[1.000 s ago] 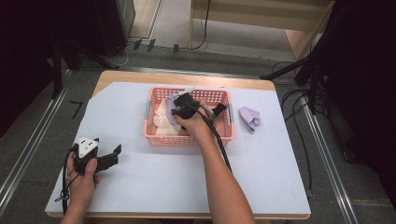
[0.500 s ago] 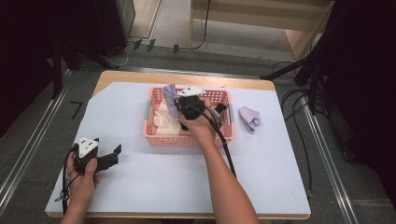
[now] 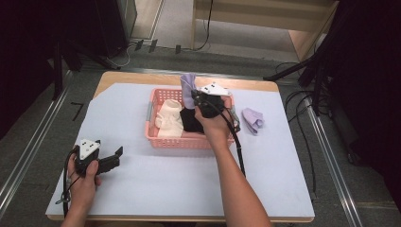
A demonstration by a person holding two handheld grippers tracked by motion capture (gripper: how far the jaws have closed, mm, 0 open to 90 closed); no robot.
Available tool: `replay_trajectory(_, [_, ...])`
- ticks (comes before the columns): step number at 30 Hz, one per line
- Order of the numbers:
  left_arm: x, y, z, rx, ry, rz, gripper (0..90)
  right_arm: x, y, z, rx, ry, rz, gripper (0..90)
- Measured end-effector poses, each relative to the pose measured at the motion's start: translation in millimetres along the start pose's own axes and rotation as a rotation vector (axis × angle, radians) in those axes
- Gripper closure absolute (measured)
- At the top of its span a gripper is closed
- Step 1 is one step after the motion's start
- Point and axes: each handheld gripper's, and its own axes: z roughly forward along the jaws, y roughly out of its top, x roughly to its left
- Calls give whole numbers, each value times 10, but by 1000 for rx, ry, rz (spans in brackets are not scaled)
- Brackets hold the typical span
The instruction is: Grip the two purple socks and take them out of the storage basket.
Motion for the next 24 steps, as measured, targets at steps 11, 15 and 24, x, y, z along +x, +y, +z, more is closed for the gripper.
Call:
replay_trajectory(11, [-3, 1, 0, 1, 2, 5, 163, -554, -72, -472, -97, -102, 96, 861])
replay_trajectory(15, [-8, 0, 3, 0, 4, 5, 163, -792, -167, -635, -121, -158, 159, 861])
replay_trajectory(24, [-15, 0, 4, 3, 6, 8, 163, -1264, -626, -950, -62, -262, 242, 859])
